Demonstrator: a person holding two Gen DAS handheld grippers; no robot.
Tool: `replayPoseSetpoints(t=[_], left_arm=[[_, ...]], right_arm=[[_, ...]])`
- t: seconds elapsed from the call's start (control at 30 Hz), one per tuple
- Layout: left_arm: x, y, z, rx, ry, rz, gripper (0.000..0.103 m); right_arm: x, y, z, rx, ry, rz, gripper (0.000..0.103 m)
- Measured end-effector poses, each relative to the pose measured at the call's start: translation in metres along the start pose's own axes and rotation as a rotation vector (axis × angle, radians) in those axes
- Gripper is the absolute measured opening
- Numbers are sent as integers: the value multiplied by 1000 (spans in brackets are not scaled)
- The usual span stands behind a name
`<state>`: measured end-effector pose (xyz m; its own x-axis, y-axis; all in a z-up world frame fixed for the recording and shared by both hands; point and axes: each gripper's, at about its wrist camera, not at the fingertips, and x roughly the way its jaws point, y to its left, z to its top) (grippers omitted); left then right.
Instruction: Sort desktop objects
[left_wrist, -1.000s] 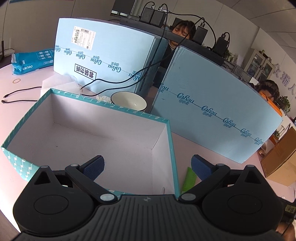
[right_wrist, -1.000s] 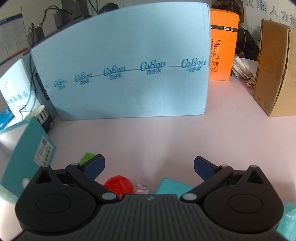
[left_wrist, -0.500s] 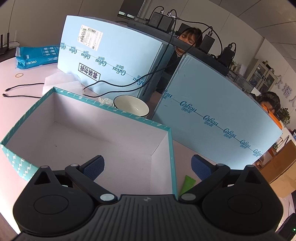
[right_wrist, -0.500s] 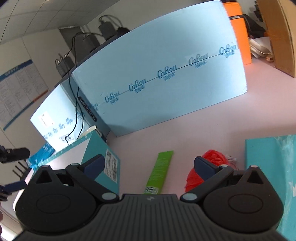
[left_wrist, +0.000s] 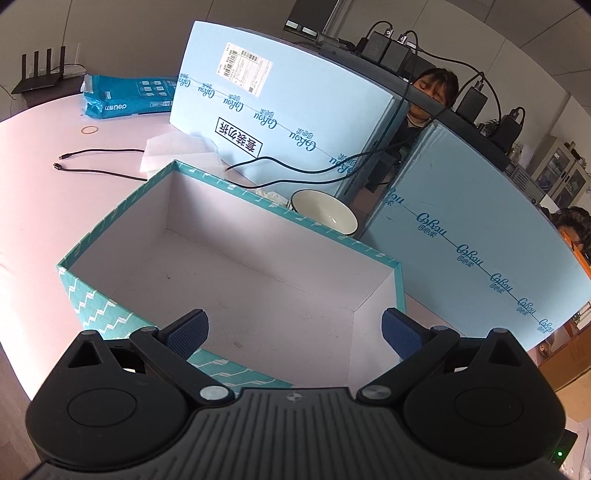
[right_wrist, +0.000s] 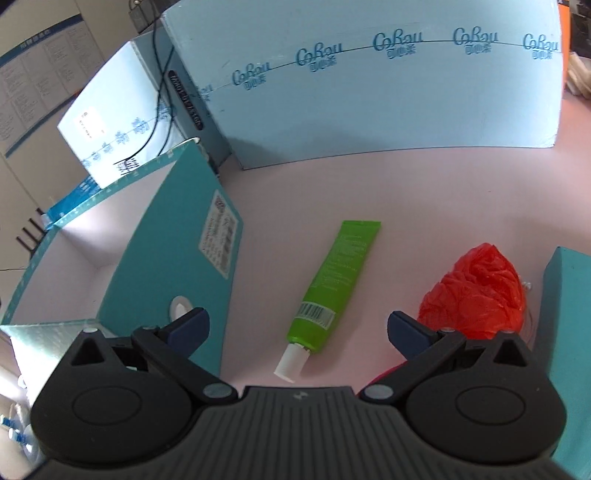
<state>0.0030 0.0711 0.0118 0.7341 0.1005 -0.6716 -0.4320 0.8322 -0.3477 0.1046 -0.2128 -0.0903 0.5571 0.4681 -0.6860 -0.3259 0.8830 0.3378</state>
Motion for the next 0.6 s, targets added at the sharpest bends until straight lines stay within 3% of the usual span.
replayPoseSetpoints(t=[0.13, 0.3, 0.47, 0.6], left_arm=[[0, 10, -1, -33, 16, 33, 100], [0, 14, -3, -48, 33, 53, 100], [1, 16, -6, -61, 52, 66, 100], [0, 16, -7, -70, 59, 73, 100]], right_arm=[[0, 4, -1, -118, 100, 206, 103], [11, 15, -2, -215, 207, 317, 103], [29, 39, -17, -346, 307, 370, 103], [48, 51, -21, -460, 323, 286, 103]])
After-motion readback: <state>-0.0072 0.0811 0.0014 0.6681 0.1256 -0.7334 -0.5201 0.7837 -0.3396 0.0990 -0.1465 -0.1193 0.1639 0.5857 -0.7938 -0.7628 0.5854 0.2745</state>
